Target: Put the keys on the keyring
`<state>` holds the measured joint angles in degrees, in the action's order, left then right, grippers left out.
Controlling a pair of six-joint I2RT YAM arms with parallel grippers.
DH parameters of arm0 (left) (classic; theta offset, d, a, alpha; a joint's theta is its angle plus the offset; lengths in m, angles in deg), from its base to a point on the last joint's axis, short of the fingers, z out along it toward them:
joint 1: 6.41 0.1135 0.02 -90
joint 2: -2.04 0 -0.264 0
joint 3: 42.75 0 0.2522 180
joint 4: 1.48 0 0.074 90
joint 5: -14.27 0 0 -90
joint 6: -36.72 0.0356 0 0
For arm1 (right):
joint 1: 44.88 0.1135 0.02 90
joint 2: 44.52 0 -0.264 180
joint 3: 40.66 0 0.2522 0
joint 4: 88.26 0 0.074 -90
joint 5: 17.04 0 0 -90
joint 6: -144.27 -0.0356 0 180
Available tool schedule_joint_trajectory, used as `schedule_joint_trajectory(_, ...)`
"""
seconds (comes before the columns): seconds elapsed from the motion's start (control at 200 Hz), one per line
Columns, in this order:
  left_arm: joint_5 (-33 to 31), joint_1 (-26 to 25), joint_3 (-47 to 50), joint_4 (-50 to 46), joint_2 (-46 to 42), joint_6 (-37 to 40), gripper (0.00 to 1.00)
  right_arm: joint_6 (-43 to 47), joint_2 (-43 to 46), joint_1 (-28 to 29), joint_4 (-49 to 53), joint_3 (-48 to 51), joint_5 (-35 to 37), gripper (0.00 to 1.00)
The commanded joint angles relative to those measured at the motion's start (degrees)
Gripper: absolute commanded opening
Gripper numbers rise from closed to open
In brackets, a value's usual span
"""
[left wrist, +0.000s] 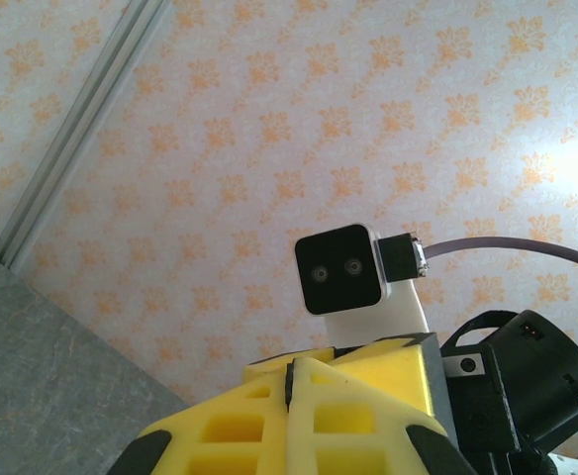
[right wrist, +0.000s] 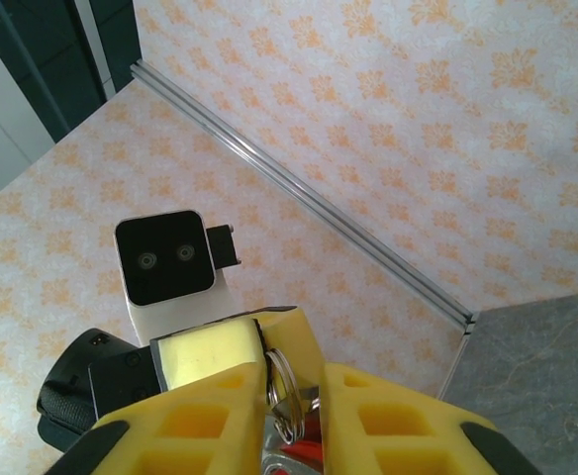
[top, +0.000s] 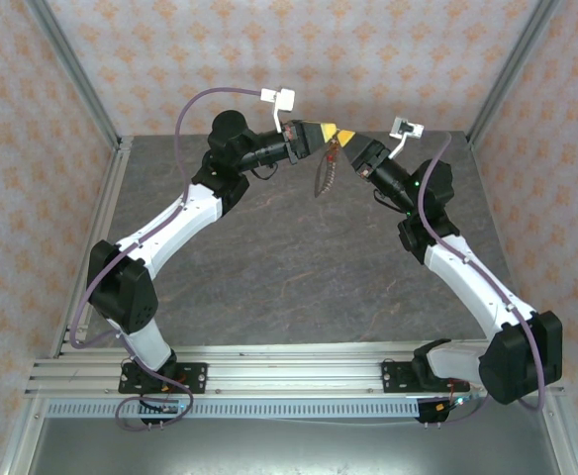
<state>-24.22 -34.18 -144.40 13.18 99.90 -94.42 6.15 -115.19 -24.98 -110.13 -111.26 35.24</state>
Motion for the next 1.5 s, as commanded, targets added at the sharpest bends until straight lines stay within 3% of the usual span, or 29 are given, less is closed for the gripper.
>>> schedule_joint_trajectory(0.0, -0.66, -0.21, -0.08, 3.83, -2.42, -0.78, 0.0, 0.72, 0.01, 0.41, -2.86, -2.31, -1.04, 0.13)
schedule_joint_trajectory(0.11, -0.36, -0.26, -0.12, 3.81, -2.33, -0.87, 0.0, 1.32, 0.1, 0.45, -2.27, -2.7, -1.38, 0.0)
schedule_joint_trajectory(0.43, -1.48, 0.05, -1.44, -2.57, -3.45, 1.57, 0.0, 10.85, 0.9, -0.1, 11.12, -8.39, -5.06, 0.0)
schedule_joint_trajectory(0.696, -1.6, 1.72, -1.56, -4.46, -4.95, 2.36, 0.4, 17.71, -0.79, -4.08, 21.76, -15.0, -13.52, 0.0)
schedule_joint_trajectory(0.836, -1.0, 3.45, -1.84, -6.2, -5.8, 3.49, 0.54, 22.68, -2.28, -6.45, 28.99, -19.22, -18.8, 0.0)
schedule_joint_trajectory(1.046, 2.87, 4.3, -6.87, -18.12, -5.43, 12.33, 0.64, 38.98, -6.4, -7.27, 51.51, -30.09, -26.0, 0.0)
schedule_joint_trajectory(1.256, 6.95, 4.39, -12.97, -34.48, -3.75, 24.69, 0.68, 56.69, -11.02, -7.28, 75.85, -41.11, -25.35, 0.0)
schedule_joint_trajectory(1.496, 9.93, 4.57, -15.97, -43.95, -1.57, 31.74, 0.72, 63.58, -13.86, -7.19, 85.62, -45.32, -23.33, 0.0)
